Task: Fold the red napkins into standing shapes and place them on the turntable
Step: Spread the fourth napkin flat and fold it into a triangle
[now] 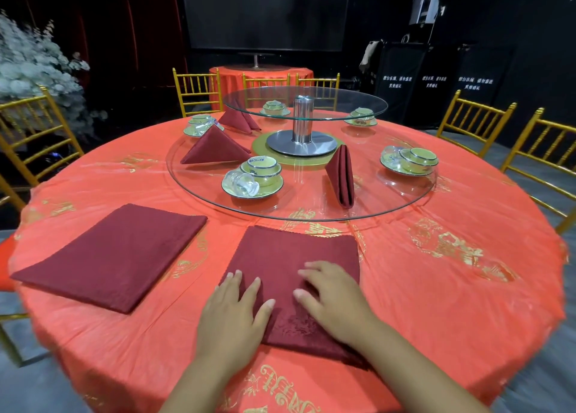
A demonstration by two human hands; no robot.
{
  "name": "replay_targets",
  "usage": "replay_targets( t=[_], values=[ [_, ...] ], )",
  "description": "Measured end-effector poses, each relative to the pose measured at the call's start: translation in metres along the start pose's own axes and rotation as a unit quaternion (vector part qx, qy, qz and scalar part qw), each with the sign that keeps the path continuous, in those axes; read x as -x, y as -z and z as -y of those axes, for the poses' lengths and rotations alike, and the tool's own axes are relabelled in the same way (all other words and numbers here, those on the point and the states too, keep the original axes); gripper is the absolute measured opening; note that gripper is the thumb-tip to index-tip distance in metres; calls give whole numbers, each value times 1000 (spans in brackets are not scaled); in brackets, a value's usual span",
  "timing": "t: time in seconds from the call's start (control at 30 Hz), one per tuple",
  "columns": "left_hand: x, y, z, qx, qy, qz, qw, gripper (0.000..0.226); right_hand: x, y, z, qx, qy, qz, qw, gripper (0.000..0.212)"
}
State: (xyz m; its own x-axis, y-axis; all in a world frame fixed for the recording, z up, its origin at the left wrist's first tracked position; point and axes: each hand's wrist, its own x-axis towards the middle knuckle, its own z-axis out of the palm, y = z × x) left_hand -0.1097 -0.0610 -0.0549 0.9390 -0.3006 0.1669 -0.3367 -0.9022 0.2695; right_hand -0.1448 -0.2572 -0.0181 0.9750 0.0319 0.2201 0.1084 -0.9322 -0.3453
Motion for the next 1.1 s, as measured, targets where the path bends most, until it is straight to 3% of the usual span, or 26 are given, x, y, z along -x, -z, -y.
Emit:
replay_targets(
  t=[0.1, 0.2, 0.43, 0.53, 0.67, 0.8, 0.9, 0.97, 1.03, 1.1],
  values=[
    [1, 1, 0, 29, -1, -19, 999, 50, 20, -17, 21, 5, 79, 80, 994, 67],
    [3, 4, 0, 75, 7, -45, 996, 44, 32, -26, 21, 67, 120, 99, 986, 79],
    [7, 11, -1, 167, 20, -101, 981, 43, 32, -27, 22, 0, 111, 61, 992, 44],
    [9, 14, -2, 173, 21, -77, 982, 67, 29, -20, 22, -160, 39, 16, 986, 33],
    [7, 9, 0, 101, 4, -44, 994, 77, 28, 3, 6, -324, -128, -162, 923, 24],
    [6, 2, 3, 4, -14, -7, 1000, 68, 38, 27, -34, -256, -266, -299, 880, 28],
    [6, 2, 1, -40, -13, -3, 999, 63, 54, 36, -55, -207, -338, -323, 859, 19],
    [7, 2, -1, -51, -11, -4, 999, 65, 64, 33, -54, -160, -370, -321, 857, 41],
    [8, 4, -2, -55, -7, -3, 998, 66, 71, 30, -45, -70, -319, -349, 878, 64],
    [9, 6, -5, -58, 0, -3, 998, 64, 70, 31, -37, 30, -231, -319, 919, 64]
  ],
)
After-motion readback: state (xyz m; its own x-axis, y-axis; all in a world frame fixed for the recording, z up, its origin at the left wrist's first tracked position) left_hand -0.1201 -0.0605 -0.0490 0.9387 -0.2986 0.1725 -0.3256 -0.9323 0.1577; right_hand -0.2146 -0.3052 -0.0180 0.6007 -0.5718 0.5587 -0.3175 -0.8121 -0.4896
